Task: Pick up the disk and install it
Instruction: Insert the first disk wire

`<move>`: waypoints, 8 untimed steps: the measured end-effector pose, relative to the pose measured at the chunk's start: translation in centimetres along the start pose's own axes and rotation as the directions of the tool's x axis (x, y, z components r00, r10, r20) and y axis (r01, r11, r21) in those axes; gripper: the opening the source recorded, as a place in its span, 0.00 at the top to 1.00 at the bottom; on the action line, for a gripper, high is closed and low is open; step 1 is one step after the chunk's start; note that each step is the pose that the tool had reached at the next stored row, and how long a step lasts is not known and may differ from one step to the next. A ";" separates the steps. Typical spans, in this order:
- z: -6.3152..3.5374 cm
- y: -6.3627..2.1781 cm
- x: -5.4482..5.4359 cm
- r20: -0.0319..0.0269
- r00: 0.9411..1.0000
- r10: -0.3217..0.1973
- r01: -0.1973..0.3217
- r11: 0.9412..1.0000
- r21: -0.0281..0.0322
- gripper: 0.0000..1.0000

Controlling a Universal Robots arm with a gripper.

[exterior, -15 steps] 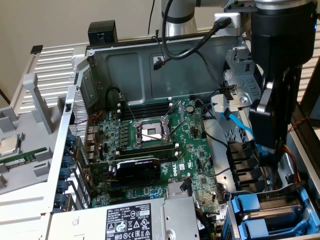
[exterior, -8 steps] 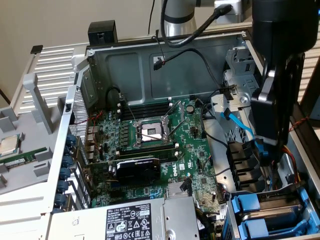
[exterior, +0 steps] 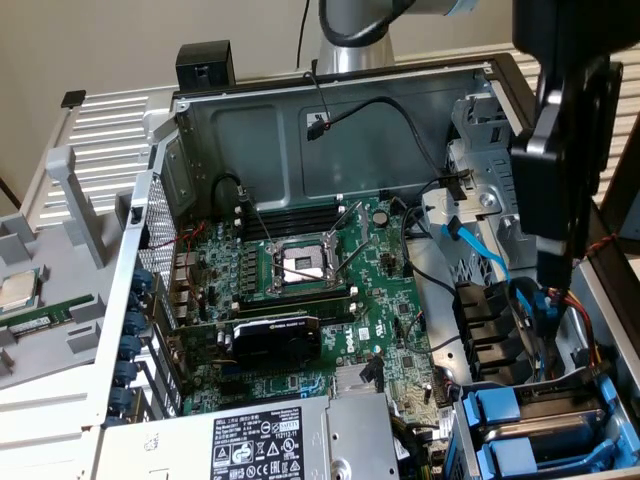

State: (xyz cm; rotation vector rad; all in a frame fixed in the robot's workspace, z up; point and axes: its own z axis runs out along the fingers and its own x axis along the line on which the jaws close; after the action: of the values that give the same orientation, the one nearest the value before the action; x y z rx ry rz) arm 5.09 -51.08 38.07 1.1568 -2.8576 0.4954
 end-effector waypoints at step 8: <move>-2.67 -0.63 1.0 0.002 1.000 0.001 -0.001 1.000 0.001 0.57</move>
State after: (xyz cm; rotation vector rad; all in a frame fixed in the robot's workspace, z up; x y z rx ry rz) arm 4.53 -51.40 40.92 1.1570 -2.8593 0.4964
